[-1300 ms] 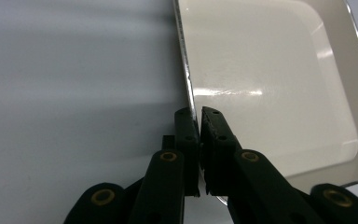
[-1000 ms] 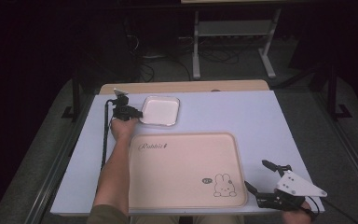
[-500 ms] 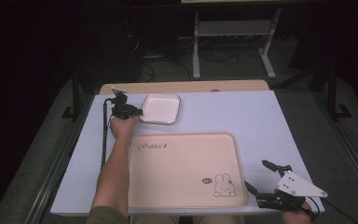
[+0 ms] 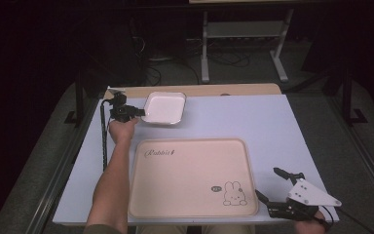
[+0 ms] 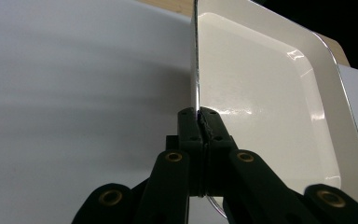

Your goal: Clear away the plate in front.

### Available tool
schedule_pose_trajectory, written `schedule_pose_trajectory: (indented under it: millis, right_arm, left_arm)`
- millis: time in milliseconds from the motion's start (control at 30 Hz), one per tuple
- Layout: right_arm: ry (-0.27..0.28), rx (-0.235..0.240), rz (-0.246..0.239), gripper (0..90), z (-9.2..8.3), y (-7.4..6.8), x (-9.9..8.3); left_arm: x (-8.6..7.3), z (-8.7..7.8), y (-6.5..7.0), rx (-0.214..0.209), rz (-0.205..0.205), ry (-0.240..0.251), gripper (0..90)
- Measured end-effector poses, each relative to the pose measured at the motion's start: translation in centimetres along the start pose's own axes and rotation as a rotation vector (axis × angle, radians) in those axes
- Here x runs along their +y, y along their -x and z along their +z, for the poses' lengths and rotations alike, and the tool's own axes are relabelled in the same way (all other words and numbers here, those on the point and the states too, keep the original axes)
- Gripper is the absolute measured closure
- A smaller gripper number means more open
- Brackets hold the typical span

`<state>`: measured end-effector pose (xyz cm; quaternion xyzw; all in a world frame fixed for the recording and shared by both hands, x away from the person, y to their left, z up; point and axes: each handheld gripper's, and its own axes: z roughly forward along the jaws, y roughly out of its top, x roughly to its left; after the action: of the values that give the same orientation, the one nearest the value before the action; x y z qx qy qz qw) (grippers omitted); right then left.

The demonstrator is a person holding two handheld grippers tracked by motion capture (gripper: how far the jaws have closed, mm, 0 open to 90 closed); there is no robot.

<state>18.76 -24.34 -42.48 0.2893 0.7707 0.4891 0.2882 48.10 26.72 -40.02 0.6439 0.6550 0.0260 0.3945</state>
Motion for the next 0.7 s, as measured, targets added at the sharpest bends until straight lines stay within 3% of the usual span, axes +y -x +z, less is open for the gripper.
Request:
schedule_pose_trajectory:
  millis: [567,700]
  right_arm:
    - [0.019,-0.005,0.02,12.9,-0.1,0.1,0.0]
    - [0.028,-0.005,0.031,13.0,-0.2,0.1,-0.1]
  left_arm:
    - [0.0,-2.2,0.8,-0.011,0.045,0.027,88.9]
    - [-0.3,-2.6,1.0,-0.035,0.043,0.047,89.0]
